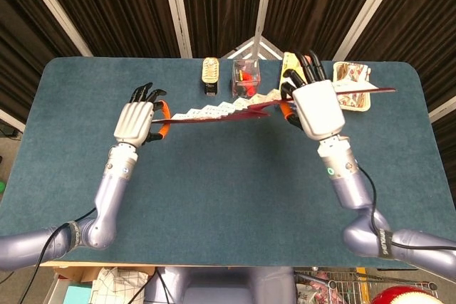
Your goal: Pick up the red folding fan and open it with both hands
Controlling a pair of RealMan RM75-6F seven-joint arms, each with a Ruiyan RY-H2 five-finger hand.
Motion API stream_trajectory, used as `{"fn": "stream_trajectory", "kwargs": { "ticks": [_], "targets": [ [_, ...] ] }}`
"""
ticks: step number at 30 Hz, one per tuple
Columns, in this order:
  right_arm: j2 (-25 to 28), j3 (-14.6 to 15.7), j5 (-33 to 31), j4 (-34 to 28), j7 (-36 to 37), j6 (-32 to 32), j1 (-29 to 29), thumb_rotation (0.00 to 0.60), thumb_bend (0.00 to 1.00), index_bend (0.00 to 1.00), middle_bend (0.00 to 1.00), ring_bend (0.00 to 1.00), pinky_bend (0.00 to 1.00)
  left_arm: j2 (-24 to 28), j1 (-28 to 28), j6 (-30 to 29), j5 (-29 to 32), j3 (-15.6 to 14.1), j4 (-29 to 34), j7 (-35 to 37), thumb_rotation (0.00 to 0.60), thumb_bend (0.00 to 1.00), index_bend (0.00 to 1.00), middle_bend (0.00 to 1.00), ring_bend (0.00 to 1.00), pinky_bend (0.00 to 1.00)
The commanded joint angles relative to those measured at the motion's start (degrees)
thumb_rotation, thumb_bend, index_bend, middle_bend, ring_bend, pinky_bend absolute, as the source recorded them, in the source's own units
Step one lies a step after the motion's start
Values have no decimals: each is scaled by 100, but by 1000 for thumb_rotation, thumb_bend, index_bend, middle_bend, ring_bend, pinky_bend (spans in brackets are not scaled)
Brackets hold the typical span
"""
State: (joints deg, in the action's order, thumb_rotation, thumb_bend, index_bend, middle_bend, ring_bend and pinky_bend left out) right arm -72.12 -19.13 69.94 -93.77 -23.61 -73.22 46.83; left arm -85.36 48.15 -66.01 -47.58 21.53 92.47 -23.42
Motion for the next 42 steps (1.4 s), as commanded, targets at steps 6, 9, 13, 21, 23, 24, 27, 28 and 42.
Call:
{"fn": "stream_trajectory", "kwargs": {
  "ticks": [6, 9, 13, 21, 23, 24, 27, 28, 42],
  "targets": [
    [264, 437, 587, -176, 243, -287, -454, 600, 479, 815, 360, 86, 61, 168, -174, -162, -176, -177, 361, -19, 600, 558, 691, 188, 0, 51],
    [287, 567, 722, -235, 260, -382, -601, 600, 478, 818, 360, 86, 60, 205, -241, -215, -279, -273, 470, -20, 600, 558, 691, 188, 0, 52],
    [289, 718, 898, -206, 226, -455, -732, 600, 479, 818, 360, 86, 61, 244, -290, -276, -419, -362, 576, -50, 600, 558, 692, 188, 0, 52],
    [264, 937, 1212, -55, 277, -562, -956, 600, 479, 818, 360, 87, 60, 309, -344, -384, -535, -418, 801, -138, 600, 558, 692, 188, 0, 52],
    [258, 966, 1255, -37, 324, -588, -1014, 600, 478, 818, 360, 87, 61, 314, -352, -407, -545, -434, 856, -179, 600, 558, 692, 188, 0, 52],
    [255, 980, 1273, -29, 342, -593, -1035, 600, 479, 819, 360, 87, 61, 314, -355, -418, -551, -441, 876, -197, 600, 558, 692, 188, 0, 51],
    [247, 1020, 1333, -18, 389, -613, -1097, 600, 479, 818, 360, 87, 60, 306, -367, -453, -570, -471, 930, -251, 600, 558, 692, 189, 0, 52],
    [243, 1033, 1354, -12, 407, -619, -1117, 600, 479, 818, 360, 87, 60, 300, -371, -463, -576, -483, 949, -267, 600, 558, 692, 189, 0, 52],
    [230, 1414, 1909, 155, 404, -728, -1456, 600, 478, 818, 360, 87, 61, 223, -561, -610, -692, -792, 1178, -403, 600, 558, 693, 188, 0, 52]
  ]
}}
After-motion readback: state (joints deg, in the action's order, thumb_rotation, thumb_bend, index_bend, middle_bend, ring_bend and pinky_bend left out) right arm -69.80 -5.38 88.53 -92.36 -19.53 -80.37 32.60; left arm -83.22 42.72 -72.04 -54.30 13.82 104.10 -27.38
